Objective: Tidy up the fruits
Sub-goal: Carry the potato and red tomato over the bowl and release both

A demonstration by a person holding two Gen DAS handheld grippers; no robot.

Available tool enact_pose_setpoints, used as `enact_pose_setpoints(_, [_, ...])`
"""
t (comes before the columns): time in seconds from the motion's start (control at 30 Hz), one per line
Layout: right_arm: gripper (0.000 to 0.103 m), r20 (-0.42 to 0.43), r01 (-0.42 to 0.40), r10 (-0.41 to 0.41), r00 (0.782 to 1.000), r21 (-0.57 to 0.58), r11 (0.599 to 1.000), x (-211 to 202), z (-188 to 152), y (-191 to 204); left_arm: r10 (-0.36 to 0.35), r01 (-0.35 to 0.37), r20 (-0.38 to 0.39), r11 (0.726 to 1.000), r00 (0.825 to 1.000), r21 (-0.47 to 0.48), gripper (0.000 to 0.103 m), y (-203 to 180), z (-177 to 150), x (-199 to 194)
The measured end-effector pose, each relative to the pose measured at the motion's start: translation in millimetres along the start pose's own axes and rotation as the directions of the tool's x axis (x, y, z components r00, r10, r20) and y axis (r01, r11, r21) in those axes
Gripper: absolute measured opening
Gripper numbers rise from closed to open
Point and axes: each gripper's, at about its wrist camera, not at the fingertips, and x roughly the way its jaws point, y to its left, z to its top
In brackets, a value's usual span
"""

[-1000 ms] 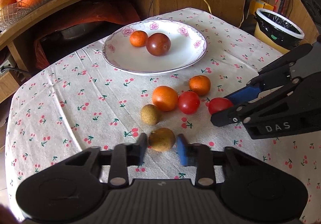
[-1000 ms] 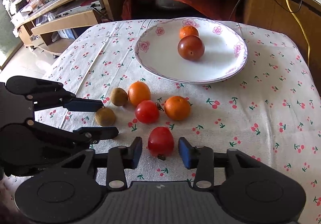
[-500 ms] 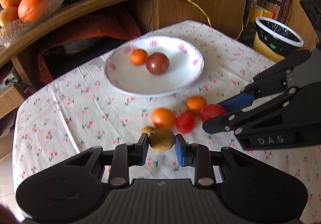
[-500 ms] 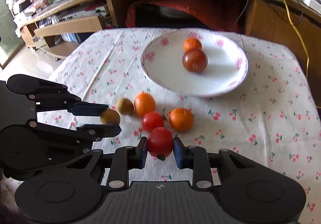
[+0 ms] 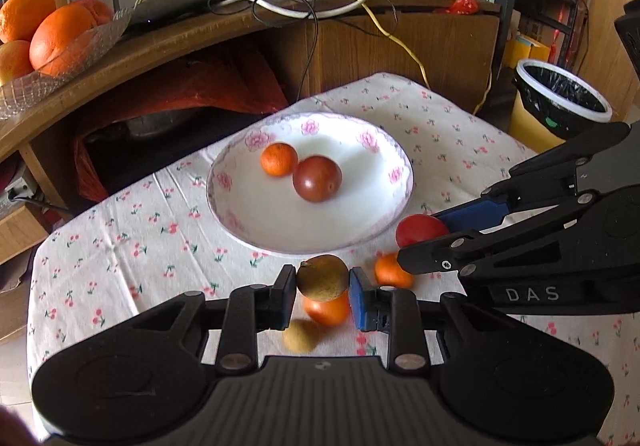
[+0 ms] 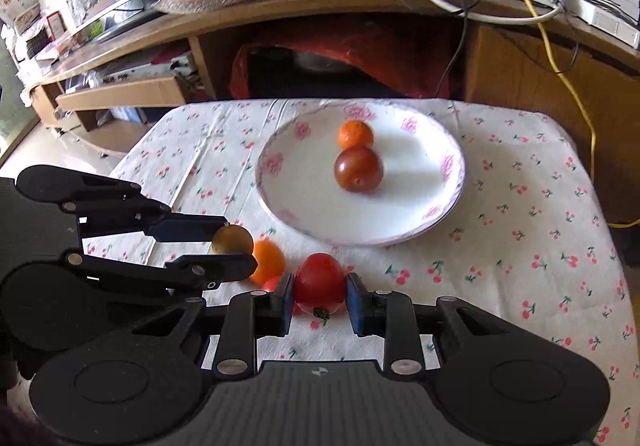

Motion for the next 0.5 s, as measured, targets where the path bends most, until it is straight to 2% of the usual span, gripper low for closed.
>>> enact_pose_setpoints(0.5, [0.024, 0.031, 0.044, -0.045, 0.998, 0.041, 0.998, 15.5, 18.3, -15.1, 0.022, -0.022, 0.008, 0.999, 1.0, -0.025, 0.036, 10.3, 18.9, 24.0])
